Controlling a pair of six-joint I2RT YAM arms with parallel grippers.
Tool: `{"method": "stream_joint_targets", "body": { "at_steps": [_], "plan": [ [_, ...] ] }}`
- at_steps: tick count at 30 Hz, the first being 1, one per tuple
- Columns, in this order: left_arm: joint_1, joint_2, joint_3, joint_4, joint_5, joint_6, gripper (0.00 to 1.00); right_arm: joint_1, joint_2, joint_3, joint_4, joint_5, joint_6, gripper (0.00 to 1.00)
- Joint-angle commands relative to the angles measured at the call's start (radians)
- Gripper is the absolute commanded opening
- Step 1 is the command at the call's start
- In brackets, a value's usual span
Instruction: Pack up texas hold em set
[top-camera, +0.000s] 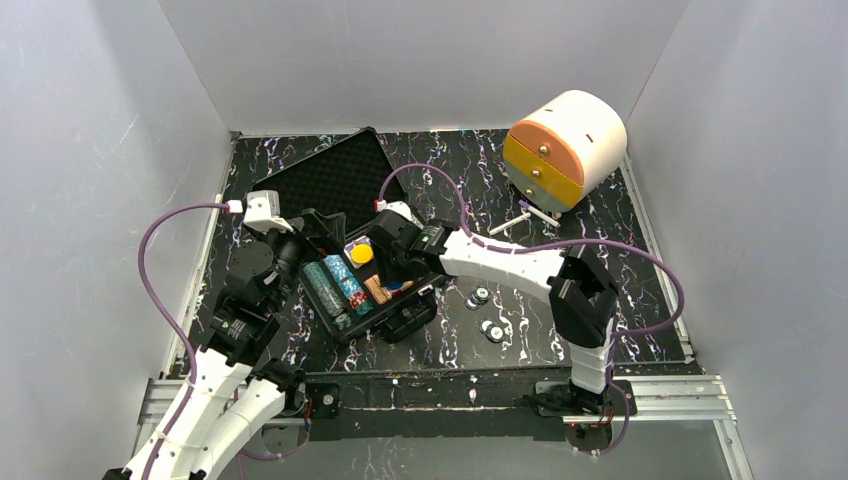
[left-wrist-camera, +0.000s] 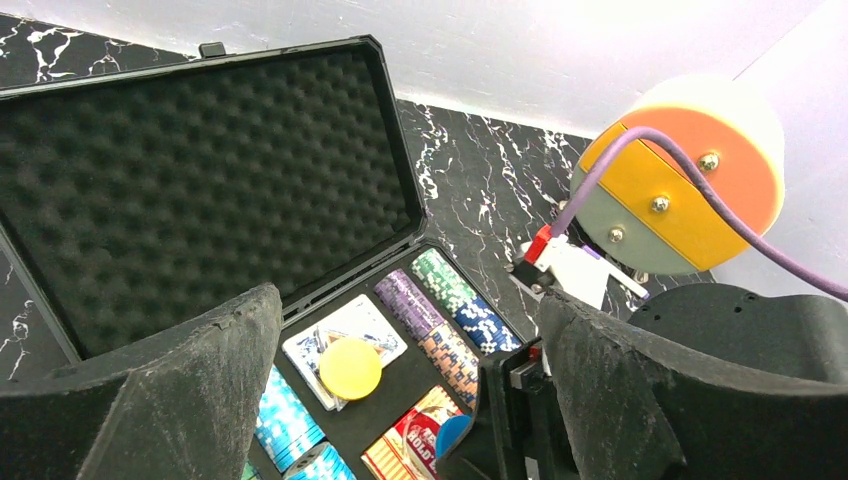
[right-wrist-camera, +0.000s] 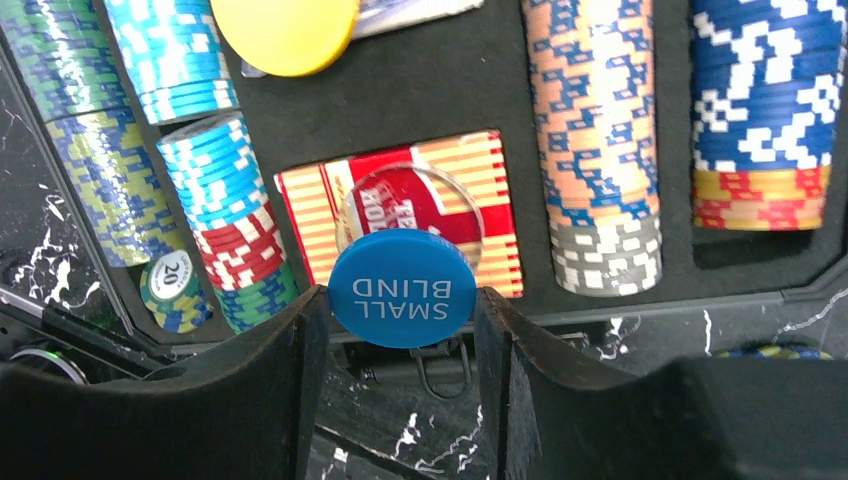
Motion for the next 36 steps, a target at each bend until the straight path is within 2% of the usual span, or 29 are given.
{"method": "stream_joint_targets", "body": {
  "at_steps": [1, 13, 24, 32, 36],
  "plan": [
    [-0.003, 0.003, 0.012, -0.010, -0.038, 0.000, 0.98, 0.010, 0.050, 0.087, -0.028, 0.038, -0.011, 0.56],
    [-0.003, 0.024, 0.029, -0.034, -0.058, 0.001, 0.98, 0.015, 0.092, 0.121, -0.051, 0.041, -0.013, 0.58],
    [-0.003, 0.039, 0.032, -0.041, -0.066, -0.002, 0.98, 0.018, 0.092, 0.125, -0.066, 0.038, -0.015, 0.66],
    [-0.003, 0.061, 0.042, -0.051, -0.066, -0.003, 0.98, 0.017, -0.005, 0.060, 0.029, 0.051, 0.006, 0.77],
    [-0.003, 0.079, 0.045, -0.044, -0.036, -0.005, 0.98, 0.016, -0.161, -0.100, 0.199, 0.120, 0.047, 0.79]
  ]
}}
